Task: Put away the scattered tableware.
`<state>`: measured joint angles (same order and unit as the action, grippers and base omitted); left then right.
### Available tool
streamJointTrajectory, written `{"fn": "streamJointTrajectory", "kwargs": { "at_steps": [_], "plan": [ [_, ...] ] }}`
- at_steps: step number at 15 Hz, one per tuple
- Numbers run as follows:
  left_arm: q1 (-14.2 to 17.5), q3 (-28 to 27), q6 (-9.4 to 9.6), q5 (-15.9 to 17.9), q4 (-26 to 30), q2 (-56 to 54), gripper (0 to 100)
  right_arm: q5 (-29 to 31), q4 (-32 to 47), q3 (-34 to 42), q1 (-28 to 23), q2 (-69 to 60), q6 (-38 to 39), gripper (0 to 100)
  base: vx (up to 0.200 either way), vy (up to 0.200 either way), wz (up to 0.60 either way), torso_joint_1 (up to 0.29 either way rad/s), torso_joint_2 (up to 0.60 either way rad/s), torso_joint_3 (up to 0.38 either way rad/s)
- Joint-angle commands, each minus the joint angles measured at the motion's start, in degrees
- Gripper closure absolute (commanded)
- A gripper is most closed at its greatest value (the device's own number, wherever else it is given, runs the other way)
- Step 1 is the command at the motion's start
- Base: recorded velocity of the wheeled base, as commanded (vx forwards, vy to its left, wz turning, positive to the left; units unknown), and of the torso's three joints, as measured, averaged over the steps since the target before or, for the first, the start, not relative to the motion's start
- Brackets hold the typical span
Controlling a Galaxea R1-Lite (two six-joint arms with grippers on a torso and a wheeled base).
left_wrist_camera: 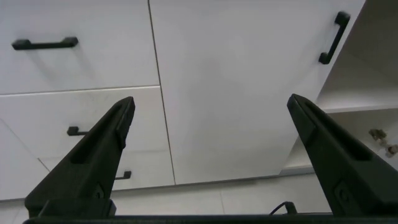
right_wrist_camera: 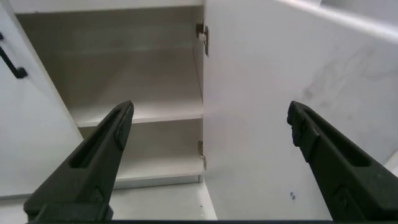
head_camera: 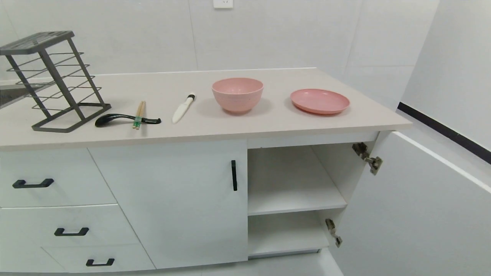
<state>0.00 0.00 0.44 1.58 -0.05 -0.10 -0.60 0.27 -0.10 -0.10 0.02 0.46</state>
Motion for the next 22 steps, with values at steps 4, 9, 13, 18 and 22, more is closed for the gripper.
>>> {"fn": "streamJointTrajectory", "kwargs": {
  "at_steps": [4, 9, 13, 18, 22],
  "plan": [
    [0.0, 0.0, 0.00, 0.0, 0.0, 0.1, 0, 0.0, 0.0, 0.0, 0.0, 0.0, 0.0, 0, 0.000, 0.000, 0.00, 0.123, -0.50, -0.245],
    [0.0, 0.0, 0.00, 0.0, 0.0, 0.1, 0, 0.0, 0.0, 0.0, 0.0, 0.0, 0.0, 0, 0.000, 0.000, 0.00, 0.331, -0.48, -0.250],
    [0.0, 0.0, 0.00, 0.0, 0.0, 0.1, 0, 0.0, 0.0, 0.0, 0.0, 0.0, 0.0, 0, 0.000, 0.000, 0.00, 0.261, -0.50, -0.257],
    [0.0, 0.0, -0.09, 0.0, 0.0, 0.1, 0, 0.0, 0.0, 0.0, 0.0, 0.0, 0.0, 0, 0.080, 0.000, 0.00, 0.218, -0.43, -0.214],
    [0.0, 0.0, -0.18, 0.0, 0.0, 0.1, 0, 0.0, 0.0, 0.0, 0.0, 0.0, 0.0, 0, 0.150, 0.000, 0.00, 0.025, -0.05, -0.025]
  ]
}}
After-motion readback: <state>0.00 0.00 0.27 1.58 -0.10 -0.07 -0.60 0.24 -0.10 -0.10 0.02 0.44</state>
